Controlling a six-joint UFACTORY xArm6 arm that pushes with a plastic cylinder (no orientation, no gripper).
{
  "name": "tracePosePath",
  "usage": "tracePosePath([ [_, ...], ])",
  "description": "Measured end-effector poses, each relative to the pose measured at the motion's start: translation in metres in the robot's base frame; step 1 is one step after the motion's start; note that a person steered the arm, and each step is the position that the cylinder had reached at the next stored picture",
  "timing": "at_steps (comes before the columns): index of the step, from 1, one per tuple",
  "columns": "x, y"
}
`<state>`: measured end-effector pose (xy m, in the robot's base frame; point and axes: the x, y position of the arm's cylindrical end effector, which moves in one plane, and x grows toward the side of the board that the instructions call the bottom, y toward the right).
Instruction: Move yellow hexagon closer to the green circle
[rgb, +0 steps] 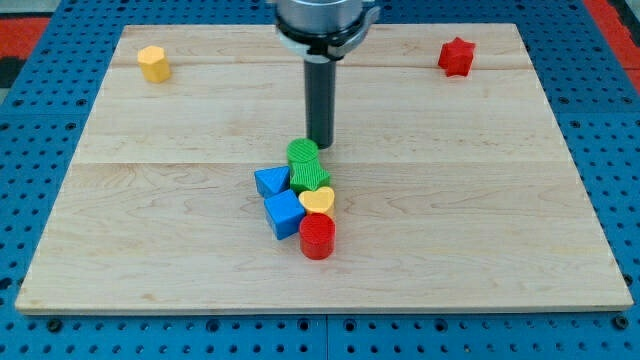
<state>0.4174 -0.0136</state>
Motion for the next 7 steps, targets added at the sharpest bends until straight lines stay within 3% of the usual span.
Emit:
tracePosePath([
  [1, -0.005, -0.014],
  [3, -0.02, -0.134],
  [5, -0.027, -0.161],
  [7, -0.071, -0.214],
])
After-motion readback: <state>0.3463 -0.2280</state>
